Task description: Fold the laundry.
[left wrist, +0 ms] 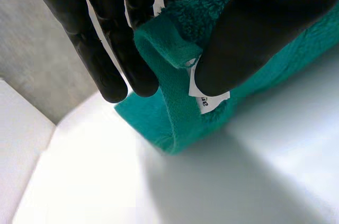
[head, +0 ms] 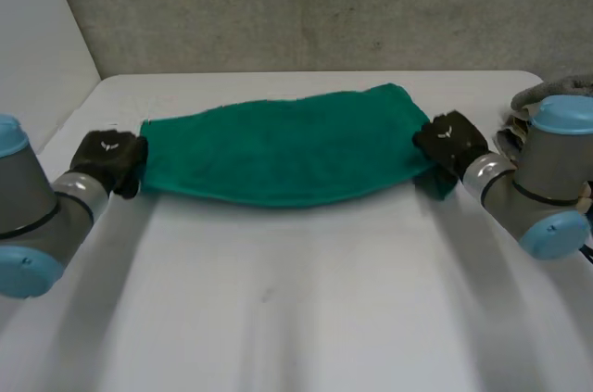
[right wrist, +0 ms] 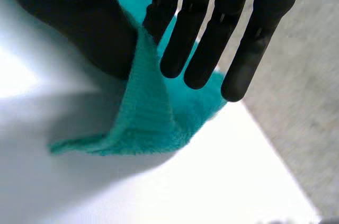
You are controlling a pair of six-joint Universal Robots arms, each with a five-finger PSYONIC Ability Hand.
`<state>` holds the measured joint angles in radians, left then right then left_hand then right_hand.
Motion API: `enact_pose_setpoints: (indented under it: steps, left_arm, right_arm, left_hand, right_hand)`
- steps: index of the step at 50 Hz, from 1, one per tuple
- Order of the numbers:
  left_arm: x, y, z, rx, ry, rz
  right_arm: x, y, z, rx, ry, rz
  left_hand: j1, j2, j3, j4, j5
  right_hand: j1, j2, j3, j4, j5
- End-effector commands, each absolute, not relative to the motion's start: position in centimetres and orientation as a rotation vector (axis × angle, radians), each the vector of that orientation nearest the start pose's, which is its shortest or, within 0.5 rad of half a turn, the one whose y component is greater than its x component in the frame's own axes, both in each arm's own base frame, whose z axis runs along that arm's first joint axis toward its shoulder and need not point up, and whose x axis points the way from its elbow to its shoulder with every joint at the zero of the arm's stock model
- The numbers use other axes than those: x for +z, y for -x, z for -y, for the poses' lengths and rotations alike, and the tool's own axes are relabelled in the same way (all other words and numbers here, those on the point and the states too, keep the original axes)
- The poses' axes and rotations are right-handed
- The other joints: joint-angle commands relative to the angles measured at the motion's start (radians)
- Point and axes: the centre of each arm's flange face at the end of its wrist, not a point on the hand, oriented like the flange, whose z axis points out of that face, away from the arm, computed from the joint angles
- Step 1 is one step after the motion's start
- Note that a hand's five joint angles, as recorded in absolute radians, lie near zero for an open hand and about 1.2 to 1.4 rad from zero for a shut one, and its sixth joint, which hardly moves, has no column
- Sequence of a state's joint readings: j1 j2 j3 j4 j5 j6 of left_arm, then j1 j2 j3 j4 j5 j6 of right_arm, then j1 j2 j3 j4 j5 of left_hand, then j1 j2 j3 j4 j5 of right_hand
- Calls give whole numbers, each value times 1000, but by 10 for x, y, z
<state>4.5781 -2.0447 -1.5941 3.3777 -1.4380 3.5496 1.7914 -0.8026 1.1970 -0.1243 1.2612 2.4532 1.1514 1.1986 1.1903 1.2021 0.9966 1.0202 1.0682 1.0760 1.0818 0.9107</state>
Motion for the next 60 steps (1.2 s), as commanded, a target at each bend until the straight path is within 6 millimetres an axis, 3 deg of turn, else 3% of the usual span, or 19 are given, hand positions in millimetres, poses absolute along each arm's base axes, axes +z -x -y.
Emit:
enact_pose_setpoints:
  steps: [1,6,12,21,31,35,39,42,46,49,54,55,58,60]
  left_arm:
    - [172,181,314,-1793,-805,-2427]
    - [171,187,307,-1819,-866,-2436]
    - [173,185,313,-1819,-816,-2407]
    - [178,183,319,-1827,-769,-2396]
    - [185,191,320,-1871,-777,-2378]
    - [188,192,323,-1881,-767,-2370]
    - [190,191,325,-1875,-741,-2377]
    - [191,189,323,-1855,-722,-2400]
    - [193,185,312,-1780,-722,-2458]
    - [198,181,296,-1696,-742,-2511]
    - [202,169,264,-1493,-829,-2568]
    - [203,163,254,-1417,-868,-2571]
    - [201,156,238,-1299,-949,-2581]
    - [198,153,221,-1189,-1055,-2596]
  right_arm:
    - [141,-227,375,-1741,1155,-2298]
    - [127,-213,383,-1670,877,-2377]
    - [118,-197,392,-1653,719,-2459]
    - [112,-192,398,-1613,598,-2447]
    - [105,-196,401,-1593,603,-2424]
    - [103,-197,404,-1601,609,-2421]
    - [106,-196,409,-1631,596,-2406]
    - [116,-193,410,-1667,561,-2393]
    - [147,-185,401,-1730,546,-2360]
    - [167,-183,389,-1766,626,-2344]
    - [179,-173,356,-1683,908,-2447]
    - [178,-168,340,-1592,1067,-2506]
    - [178,-160,313,-1391,1322,-2581]
    - [178,-151,285,-1156,1566,-2611]
  left_hand:
    - [245,198,206,194,225]
    - [245,198,206,194,225]
    - [245,198,206,194,225]
    - [245,198,206,194,225]
    - [245,198,206,194,225]
    - [245,198,206,194,225]
    - [245,198,206,194,225]
    - [245,198,206,194,225]
    - [245,198,206,194,225]
    - [245,198,206,194,225]
    - [245,198,206,194,225]
    - [245,198,206,194,225]
    - [245,198,206,194,225]
    - [245,198,206,194,225]
  right_hand:
    - [-173,-221,-229,-235,-238]
    - [-229,-277,-285,-291,-294]
    - [-261,-309,-317,-323,-326]
    - [-264,-312,-320,-326,-329]
    - [-317,-365,-373,-379,-382]
    - [-180,-228,-236,-241,-245]
    - [375,327,319,313,310]
    - [376,328,320,314,311]
    - [376,328,320,314,311]
    - [376,328,320,314,311]
    - [376,328,320,314,311]
    - [376,328,320,314,311]
    - [376,328,320,314,311]
    - [376,328,320,314,311]
